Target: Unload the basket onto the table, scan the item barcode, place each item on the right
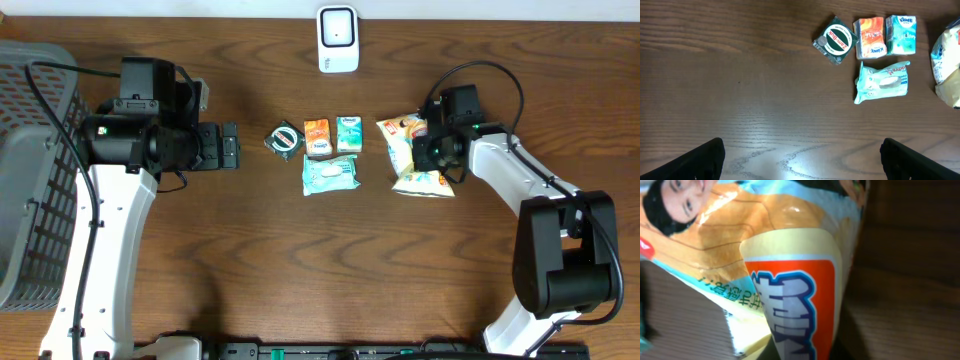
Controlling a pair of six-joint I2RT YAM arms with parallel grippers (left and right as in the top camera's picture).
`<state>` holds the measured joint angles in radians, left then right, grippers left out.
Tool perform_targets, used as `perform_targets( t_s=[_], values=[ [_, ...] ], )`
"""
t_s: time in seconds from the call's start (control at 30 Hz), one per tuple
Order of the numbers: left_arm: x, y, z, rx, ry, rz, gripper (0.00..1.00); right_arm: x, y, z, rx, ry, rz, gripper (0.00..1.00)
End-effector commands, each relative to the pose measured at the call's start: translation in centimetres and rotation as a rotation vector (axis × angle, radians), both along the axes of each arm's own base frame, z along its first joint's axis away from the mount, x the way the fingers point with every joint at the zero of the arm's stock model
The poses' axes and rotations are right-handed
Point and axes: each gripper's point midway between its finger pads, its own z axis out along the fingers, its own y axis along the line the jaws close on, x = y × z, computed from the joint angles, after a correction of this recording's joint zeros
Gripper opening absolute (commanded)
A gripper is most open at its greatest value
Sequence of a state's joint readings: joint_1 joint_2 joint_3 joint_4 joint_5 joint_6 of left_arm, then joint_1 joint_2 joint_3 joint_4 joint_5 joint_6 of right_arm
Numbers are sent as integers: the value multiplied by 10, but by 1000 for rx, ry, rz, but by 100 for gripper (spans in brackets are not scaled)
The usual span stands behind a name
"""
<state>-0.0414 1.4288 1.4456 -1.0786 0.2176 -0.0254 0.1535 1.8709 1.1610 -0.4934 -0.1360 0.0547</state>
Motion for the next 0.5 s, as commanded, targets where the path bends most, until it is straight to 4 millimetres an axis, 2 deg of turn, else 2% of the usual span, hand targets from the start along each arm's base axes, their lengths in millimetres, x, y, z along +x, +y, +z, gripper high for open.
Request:
perform_targets(
  t_s=[0.0, 0.13, 0.33, 0.47],
  values=[
    [-2, 1, -3, 10, 11, -1, 98, -4, 10, -7, 28, 37, -34, 1],
    [-2, 1, -3, 10, 11, -1, 98, 24, 29, 36, 117, -63, -14, 1],
    [-2, 1, -3, 10, 11, -1, 98, 85, 56, 117, 183, -344, 20, 1],
    [-2, 1, -3, 10, 11, -1, 98, 112, 73, 152, 251, -510, -19, 1]
  ],
)
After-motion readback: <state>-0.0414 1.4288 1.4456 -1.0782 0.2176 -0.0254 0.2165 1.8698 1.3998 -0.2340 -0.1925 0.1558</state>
